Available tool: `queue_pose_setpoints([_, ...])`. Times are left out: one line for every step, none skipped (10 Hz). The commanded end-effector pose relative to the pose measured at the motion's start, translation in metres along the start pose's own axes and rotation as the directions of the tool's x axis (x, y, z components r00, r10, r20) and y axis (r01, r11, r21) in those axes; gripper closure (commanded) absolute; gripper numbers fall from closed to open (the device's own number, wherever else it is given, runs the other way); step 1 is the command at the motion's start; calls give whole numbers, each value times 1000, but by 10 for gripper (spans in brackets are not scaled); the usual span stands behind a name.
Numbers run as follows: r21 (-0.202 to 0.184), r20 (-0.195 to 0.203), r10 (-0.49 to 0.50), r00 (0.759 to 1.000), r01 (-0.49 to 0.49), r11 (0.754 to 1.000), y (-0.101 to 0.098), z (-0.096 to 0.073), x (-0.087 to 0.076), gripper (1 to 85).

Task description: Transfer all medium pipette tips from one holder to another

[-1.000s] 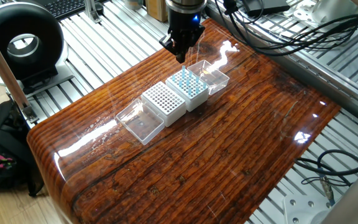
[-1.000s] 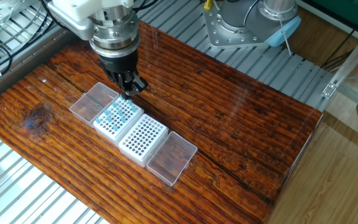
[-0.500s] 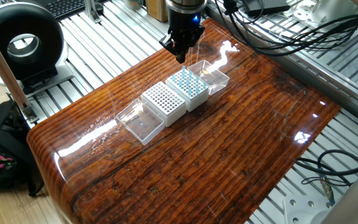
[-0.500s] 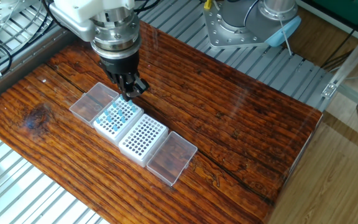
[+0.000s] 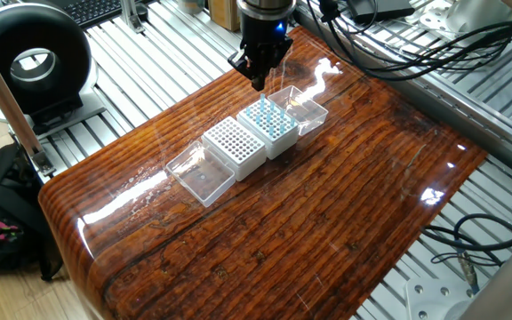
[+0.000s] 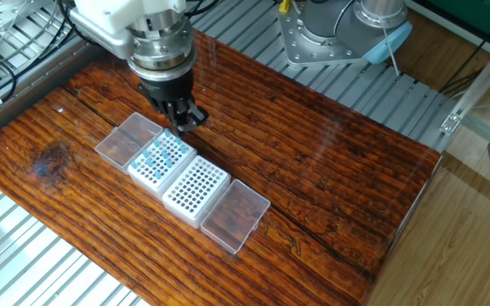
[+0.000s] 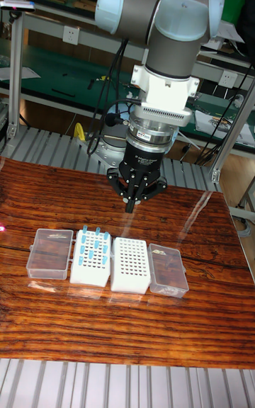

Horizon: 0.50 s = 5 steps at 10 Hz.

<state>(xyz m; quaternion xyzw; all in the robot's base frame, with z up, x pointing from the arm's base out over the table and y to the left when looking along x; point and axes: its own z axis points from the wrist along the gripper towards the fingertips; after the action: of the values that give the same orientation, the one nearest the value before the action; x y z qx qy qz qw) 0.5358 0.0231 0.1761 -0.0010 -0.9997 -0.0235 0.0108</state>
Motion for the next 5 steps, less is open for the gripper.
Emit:
queue_pose_setpoints([15, -54, 14, 998, -13, 1000, -4, -2, 14, 847])
queue_pose_setpoints([49, -11, -32, 999, 33, 998, -13, -2, 3, 847])
queue_pose_setpoints([73, -8, -62, 998, 63, 995, -20, -2, 1, 847])
queue_pose_setpoints([73, -12, -67, 998, 67, 995, -20, -2, 2, 847])
queue_pose_setpoints([54, -19, -82, 996, 83, 995, -15, -2, 4, 847])
